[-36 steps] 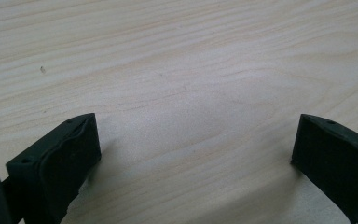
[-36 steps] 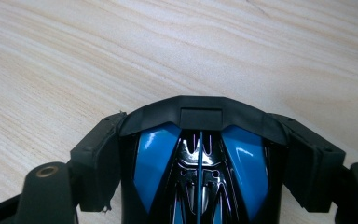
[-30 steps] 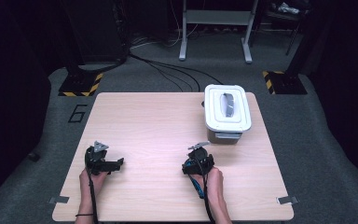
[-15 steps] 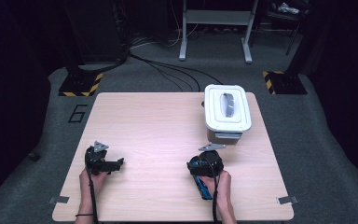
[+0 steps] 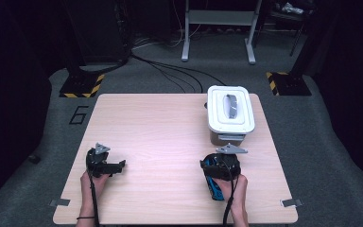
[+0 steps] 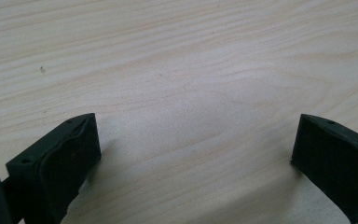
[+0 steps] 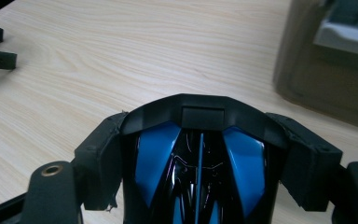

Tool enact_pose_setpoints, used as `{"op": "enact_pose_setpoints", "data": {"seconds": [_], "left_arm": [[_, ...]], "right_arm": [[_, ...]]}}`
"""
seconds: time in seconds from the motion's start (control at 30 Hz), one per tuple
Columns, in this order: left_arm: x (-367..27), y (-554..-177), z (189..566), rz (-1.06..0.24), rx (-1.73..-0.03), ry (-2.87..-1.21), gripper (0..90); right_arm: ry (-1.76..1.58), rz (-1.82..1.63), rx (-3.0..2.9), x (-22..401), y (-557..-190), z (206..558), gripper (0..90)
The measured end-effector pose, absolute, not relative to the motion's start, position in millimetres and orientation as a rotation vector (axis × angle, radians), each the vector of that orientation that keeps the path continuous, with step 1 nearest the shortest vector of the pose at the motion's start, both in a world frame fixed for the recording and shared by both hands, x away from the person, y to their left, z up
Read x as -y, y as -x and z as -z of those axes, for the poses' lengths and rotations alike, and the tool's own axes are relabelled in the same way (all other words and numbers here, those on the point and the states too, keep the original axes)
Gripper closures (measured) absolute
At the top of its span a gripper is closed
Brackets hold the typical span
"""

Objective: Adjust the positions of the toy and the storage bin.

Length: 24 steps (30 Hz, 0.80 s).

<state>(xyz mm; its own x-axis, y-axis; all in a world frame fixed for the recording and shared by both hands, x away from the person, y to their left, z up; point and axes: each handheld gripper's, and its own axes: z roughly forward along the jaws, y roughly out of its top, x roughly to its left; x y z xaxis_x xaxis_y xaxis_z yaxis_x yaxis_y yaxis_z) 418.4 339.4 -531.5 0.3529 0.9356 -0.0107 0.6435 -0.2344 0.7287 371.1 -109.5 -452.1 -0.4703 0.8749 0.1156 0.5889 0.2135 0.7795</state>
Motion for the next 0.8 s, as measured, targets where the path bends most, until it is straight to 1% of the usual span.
{"op": "enact_pose_setpoints", "data": {"seconds": [0.33, 0.53, 0.8], "left_arm": [[-339.5, -418.4, 531.3, -0.577, -1.370, -1.974, 1.0], [-339.4, -418.4, 531.5, -0.582, -1.371, -1.972, 0.9], [-339.4, -418.4, 531.5, -0.582, -1.371, -1.972, 1.0]], "right_arm": [[-1.392, -0.994, -2.119, 138.3, -368.9, 445.4, 24.4], [-1.443, -0.874, -2.117, 164.2, -375.0, 448.7, 24.5], [-1.512, -0.783, -2.125, 187.9, -382.4, 455.8, 24.4]]}}
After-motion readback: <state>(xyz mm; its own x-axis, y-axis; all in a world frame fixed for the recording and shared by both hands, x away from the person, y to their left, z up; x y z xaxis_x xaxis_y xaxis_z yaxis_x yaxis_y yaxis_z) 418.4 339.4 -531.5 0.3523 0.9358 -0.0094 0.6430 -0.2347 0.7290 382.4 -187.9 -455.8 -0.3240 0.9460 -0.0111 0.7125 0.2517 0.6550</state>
